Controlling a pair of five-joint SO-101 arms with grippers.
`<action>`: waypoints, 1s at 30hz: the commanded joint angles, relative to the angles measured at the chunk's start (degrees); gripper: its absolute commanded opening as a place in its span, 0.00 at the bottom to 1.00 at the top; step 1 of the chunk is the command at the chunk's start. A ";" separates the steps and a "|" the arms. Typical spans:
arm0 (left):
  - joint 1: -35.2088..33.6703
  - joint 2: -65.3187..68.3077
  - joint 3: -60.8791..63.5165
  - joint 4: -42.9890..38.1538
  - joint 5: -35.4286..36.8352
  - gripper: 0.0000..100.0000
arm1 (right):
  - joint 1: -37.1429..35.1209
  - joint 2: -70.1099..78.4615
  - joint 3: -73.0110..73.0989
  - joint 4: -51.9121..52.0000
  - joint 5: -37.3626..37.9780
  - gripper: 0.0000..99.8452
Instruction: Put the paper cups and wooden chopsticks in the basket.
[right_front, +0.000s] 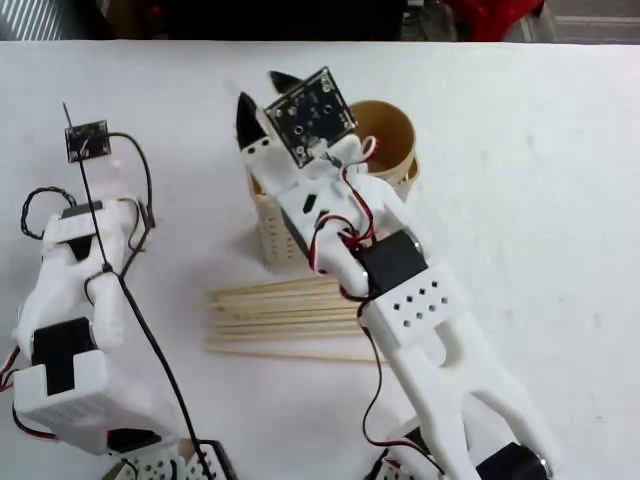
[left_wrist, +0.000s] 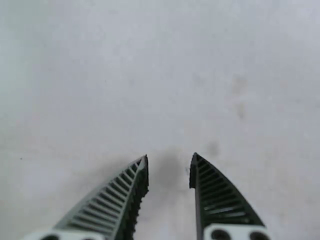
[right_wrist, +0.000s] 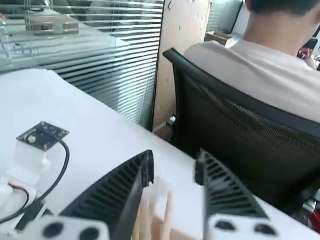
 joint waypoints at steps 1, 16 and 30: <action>0.75 -0.22 -1.41 -1.05 -0.62 0.15 | 0.13 -0.84 -0.44 3.82 -0.35 0.17; 0.75 -0.22 -1.41 -1.05 -0.62 0.15 | -8.48 -24.22 2.29 50.07 10.11 0.10; 0.75 -0.22 -1.23 -1.05 -0.62 0.15 | -13.23 -2.59 34.73 24.66 26.90 0.11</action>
